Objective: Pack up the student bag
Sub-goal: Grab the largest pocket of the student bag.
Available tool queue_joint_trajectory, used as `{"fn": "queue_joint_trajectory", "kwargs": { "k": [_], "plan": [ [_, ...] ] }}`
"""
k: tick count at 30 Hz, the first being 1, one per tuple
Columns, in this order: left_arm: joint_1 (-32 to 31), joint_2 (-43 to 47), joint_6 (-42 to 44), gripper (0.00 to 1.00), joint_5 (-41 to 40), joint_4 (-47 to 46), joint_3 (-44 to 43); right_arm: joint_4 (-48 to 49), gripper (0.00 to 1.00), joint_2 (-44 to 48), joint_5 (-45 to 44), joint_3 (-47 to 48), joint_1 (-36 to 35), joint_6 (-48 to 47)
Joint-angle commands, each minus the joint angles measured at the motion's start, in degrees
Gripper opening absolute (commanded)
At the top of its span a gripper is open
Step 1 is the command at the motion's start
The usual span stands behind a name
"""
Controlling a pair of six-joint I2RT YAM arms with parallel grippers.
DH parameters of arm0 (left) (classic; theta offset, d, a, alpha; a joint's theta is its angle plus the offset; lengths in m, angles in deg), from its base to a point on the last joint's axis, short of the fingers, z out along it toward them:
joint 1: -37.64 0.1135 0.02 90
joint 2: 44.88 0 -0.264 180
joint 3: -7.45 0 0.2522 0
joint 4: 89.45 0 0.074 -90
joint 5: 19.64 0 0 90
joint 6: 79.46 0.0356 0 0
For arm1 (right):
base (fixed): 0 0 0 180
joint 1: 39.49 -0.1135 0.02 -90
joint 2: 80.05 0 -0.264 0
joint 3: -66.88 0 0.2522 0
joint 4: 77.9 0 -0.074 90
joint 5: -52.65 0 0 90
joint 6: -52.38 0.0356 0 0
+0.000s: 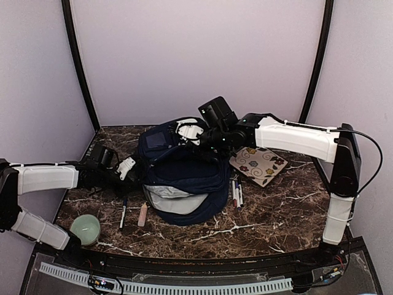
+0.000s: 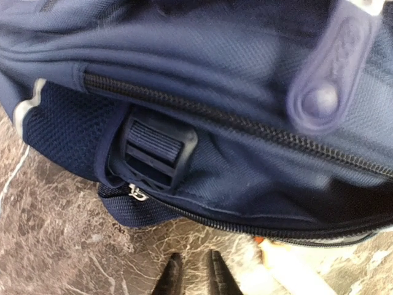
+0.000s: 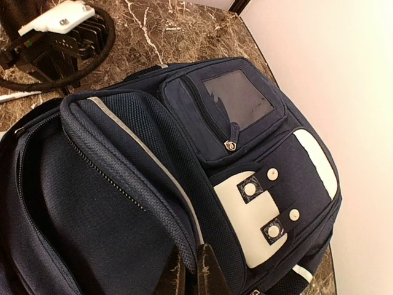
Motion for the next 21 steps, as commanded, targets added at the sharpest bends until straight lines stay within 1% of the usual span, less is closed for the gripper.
{"fn": "queue_joint_trajectory", "kwargs": {
  "k": [1,2,5,9,14,18,21],
  "plan": [
    [0.34,-2.33,1.22,0.28,-1.59,-0.3,-0.55,3.18,0.0,2.07,-0.53,4.22,1.27,2.01],
    [0.34,-2.72,1.51,0.32,-2.54,-1.1,-0.63,3.12,0.0,2.02,-0.42,4.51,1.27,2.05],
    [0.33,-3.97,3.13,0.37,-2.08,-4.99,-0.38,3.25,0.0,2.35,-0.15,4.62,1.25,2.01],
    [1.19,-7.53,5.44,0.38,2.61,-9.99,-0.43,3.17,0.0,2.49,0.93,4.37,1.22,2.42],
    [3.42,-15.02,6.68,0.37,5.84,-9.24,-4.22,3.29,0.0,2.78,1.95,4.04,1.27,3.17],
    [3.95,-17.6,6.38,0.41,3.82,-12.22,-4.3,3.41,0.0,3.26,2.63,3.35,1.27,3.56],
    [4.88,-18.72,6.15,0.43,4.72,-13.82,-4.46,3.53,0.0,3.45,3.12,2.88,1.27,3.75]
  ]
}}
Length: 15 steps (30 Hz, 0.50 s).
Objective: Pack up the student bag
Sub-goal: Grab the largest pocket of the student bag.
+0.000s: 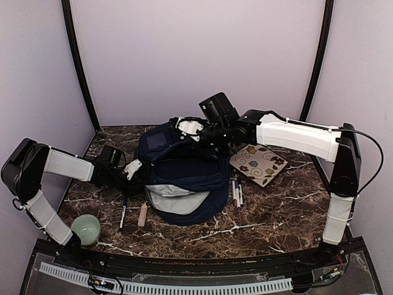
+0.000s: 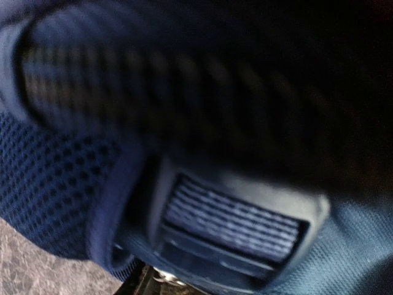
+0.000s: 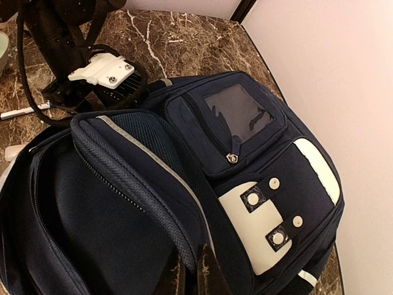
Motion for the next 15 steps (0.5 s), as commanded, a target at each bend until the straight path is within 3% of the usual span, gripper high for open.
{"fn": "queue_joint_trajectory", "kwargs": {
  "k": [1,5,8,15],
  "plan": [
    [1.4,-1.37,0.15,0.43,1.37,-3.76,-0.85,4.49,0.0,3.41,0.65,0.82,0.94,1.77],
    [2.65,-1.24,1.59,0.39,4.25,-6.92,-0.65,4.24,0.0,2.87,0.85,1.15,0.93,1.98],
    [3.18,0.14,2.93,0.22,5.03,-9.07,0.59,4.0,0.0,2.41,0.73,1.46,0.94,2.02],
    [3.22,5.05,2.56,0.05,3.63,0.19,-0.04,4.04,0.0,1.91,-0.81,1.13,0.94,0.96]
  ]
}}
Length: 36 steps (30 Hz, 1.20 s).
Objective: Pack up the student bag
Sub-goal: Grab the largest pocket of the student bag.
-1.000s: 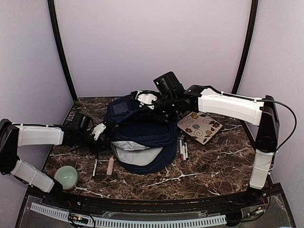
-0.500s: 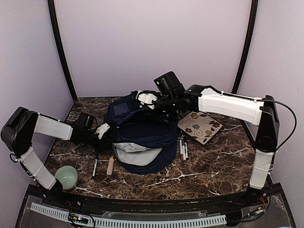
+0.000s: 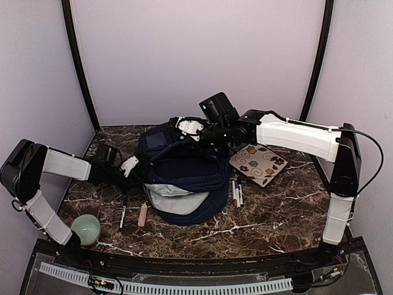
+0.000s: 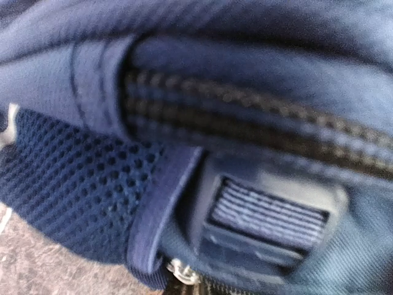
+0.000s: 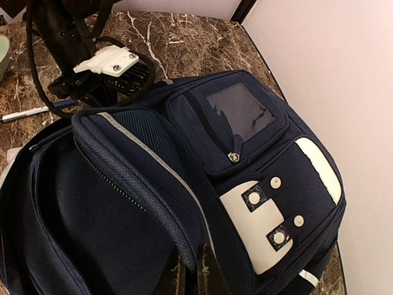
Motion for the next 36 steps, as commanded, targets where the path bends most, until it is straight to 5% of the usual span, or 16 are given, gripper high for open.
{"fn": "queue_joint_trajectory", "kwargs": {
  "k": [1,12,22,36],
  "plan": [
    [0.35,6.61,-0.37,0.04,-0.67,5.39,-0.64,4.05,0.0,1.86,-1.43,0.89,0.9,0.08],
    [0.4,15.41,-5.21,0.0,-2.39,22.61,-3.7,5.81,0.0,1.85,-0.94,-2.14,1.11,0.1],
    [0.6,12.96,-4.52,0.41,-1.71,5.05,3.69,4.7,0.0,3.47,0.55,1.34,1.68,1.91],
    [1.02,-2.49,-0.99,0.38,3.23,-1.51,-3.16,3.41,0.0,2.86,0.33,5.24,2.03,2.48]
  ]
}}
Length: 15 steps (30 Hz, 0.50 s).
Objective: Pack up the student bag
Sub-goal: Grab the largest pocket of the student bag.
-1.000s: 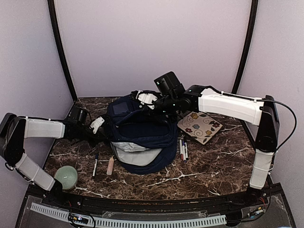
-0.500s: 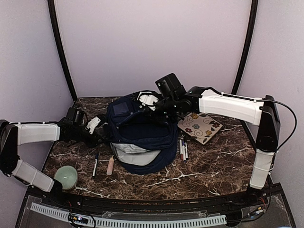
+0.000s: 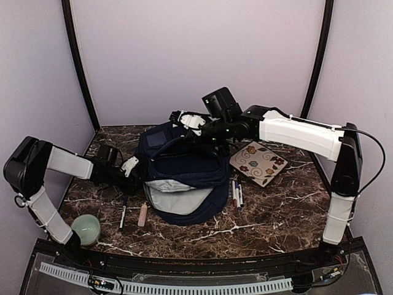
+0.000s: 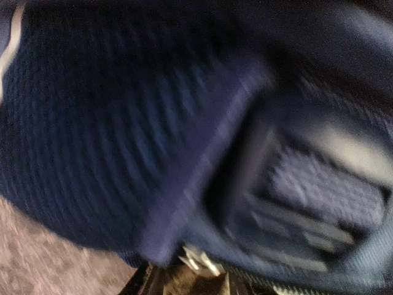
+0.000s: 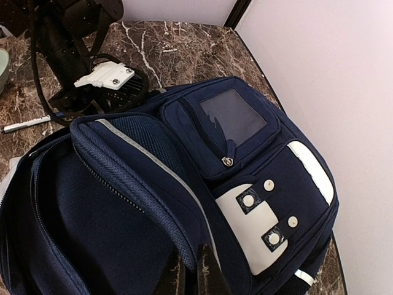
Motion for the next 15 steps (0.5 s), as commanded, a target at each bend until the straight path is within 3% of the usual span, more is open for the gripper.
{"fn": "queue_joint_trajectory", "kwargs": {
  "k": [1,10,13,15],
  "plan": [
    [0.3,-0.95,2.25,0.38,2.0,-3.27,-2.76,4.04,0.0,2.26,-0.61,3.76,1.11,1.46],
    [0.31,-2.89,5.28,0.35,3.88,-3.55,-5.03,3.3,0.0,1.35,-0.36,4.66,1.16,1.94],
    [0.29,-1.49,5.98,0.17,5.47,-4.2,-3.84,3.27,0.0,1.05,-0.69,4.4,1.16,1.83],
    [0.36,0.45,5.61,0.09,6.13,-4.37,-2.98,3.6,0.0,0.87,-0.92,3.61,1.14,1.69]
  ]
}}
